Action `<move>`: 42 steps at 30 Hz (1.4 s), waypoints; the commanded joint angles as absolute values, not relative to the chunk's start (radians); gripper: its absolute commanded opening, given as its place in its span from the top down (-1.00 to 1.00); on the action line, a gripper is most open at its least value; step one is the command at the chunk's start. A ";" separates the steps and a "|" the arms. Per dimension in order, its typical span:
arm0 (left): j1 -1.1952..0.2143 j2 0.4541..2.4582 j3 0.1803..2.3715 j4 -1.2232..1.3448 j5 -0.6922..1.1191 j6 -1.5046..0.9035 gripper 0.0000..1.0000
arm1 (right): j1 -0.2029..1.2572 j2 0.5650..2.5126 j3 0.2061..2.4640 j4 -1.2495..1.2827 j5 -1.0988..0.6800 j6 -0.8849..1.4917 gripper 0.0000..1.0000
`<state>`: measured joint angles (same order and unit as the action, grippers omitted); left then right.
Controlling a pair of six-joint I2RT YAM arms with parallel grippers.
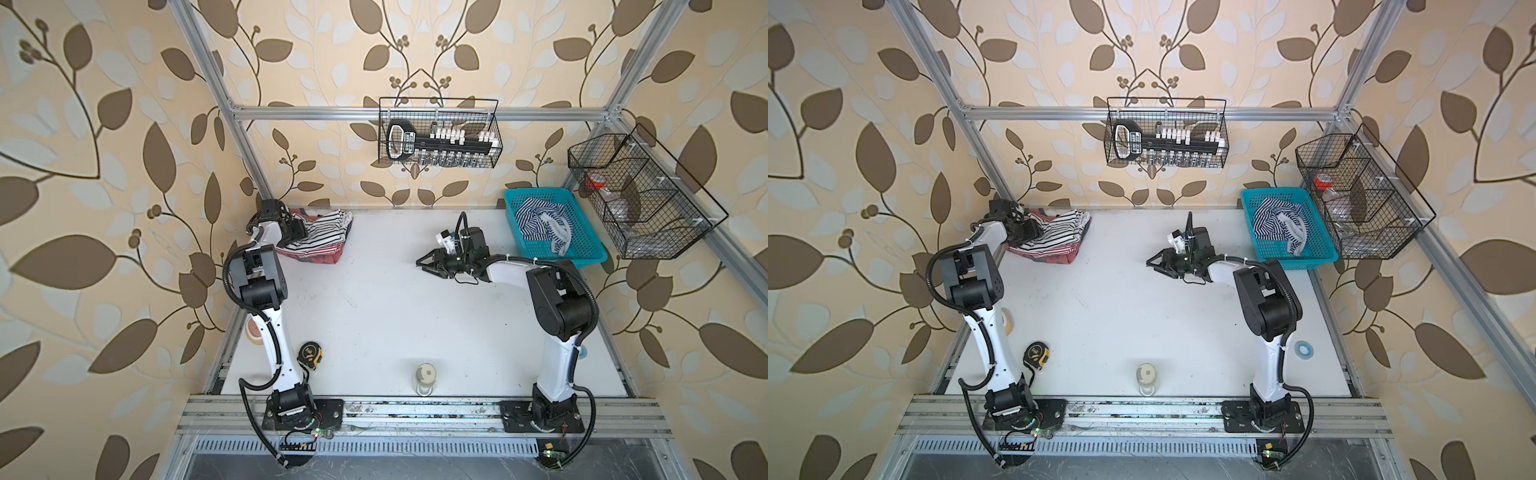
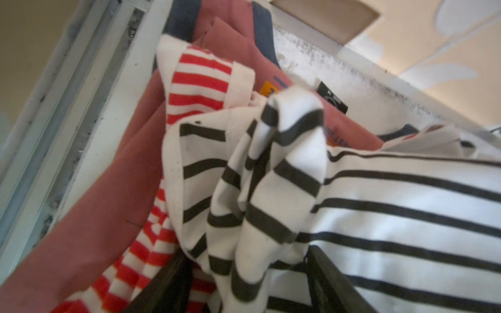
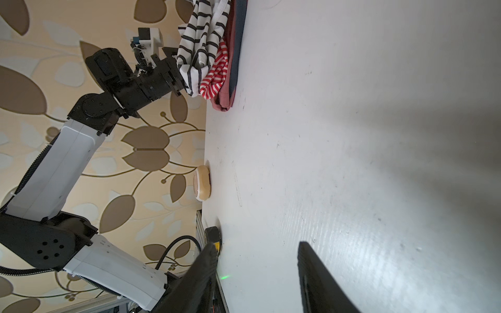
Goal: Fold and stack tank tops
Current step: Place the tank top among several tank tops, then smooth out the tank top on several tank tops.
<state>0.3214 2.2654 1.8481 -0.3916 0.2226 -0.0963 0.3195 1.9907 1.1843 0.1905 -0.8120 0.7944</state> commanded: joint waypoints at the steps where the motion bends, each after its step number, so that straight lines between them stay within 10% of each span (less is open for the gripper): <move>1: 0.334 2.086 1.841 -0.315 0.131 -0.145 -0.57 | 0.321 1.949 1.164 0.177 -0.821 0.777 0.01; 8: 0.313 2.009 1.936 -0.435 0.062 -0.242 -0.98 | 0.321 1.940 1.146 0.190 -0.823 0.775 0.01; 22: 0.146 2.115 1.919 -0.628 -0.041 -0.516 -0.98 | 0.308 1.957 1.101 0.270 -0.853 0.807 0.01; 42: 0.146 2.296 1.864 -0.638 0.023 -0.194 -0.98 | 0.298 1.999 1.082 0.319 -0.866 0.824 0.01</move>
<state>0.1452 2.3146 1.9186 -0.5903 -0.0196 -0.2905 0.2977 1.9732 1.0920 0.2996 -0.8497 0.8188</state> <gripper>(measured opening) 0.988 0.498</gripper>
